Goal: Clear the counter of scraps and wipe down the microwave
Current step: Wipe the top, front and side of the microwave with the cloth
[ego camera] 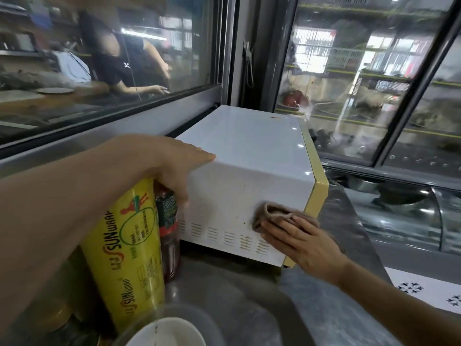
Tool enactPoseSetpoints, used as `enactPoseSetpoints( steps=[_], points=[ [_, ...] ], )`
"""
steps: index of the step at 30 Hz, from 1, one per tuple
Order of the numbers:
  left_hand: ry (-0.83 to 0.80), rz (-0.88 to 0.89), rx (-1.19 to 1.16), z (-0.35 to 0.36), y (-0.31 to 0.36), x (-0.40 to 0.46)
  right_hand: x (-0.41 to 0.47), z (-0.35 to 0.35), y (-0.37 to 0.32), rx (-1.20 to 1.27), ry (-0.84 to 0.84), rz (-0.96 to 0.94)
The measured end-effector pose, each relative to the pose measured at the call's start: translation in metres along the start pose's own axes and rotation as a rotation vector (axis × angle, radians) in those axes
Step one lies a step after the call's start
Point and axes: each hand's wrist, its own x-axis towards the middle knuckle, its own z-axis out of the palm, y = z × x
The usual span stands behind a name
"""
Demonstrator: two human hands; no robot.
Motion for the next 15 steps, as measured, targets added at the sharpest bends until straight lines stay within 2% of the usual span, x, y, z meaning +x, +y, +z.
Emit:
enactPoseSetpoints(
  steps=[2,5,8,10,15],
  points=[
    [0.013,0.000,-0.020,0.000,-0.002,0.001,0.014,-0.015,0.017,-0.017,0.040,-0.005],
    [0.014,0.003,-0.006,0.003,-0.004,0.005,0.054,-0.037,0.033,0.007,0.111,0.092],
    [0.010,0.000,-0.005,0.004,-0.006,0.009,0.095,-0.043,0.025,0.085,0.145,0.243],
    [0.009,-0.002,-0.006,0.003,-0.006,0.010,0.104,-0.037,0.010,0.127,0.141,0.274],
    [0.026,-0.019,-0.035,0.004,-0.007,0.012,0.076,-0.011,-0.022,0.075,-0.050,-0.081]
  ],
)
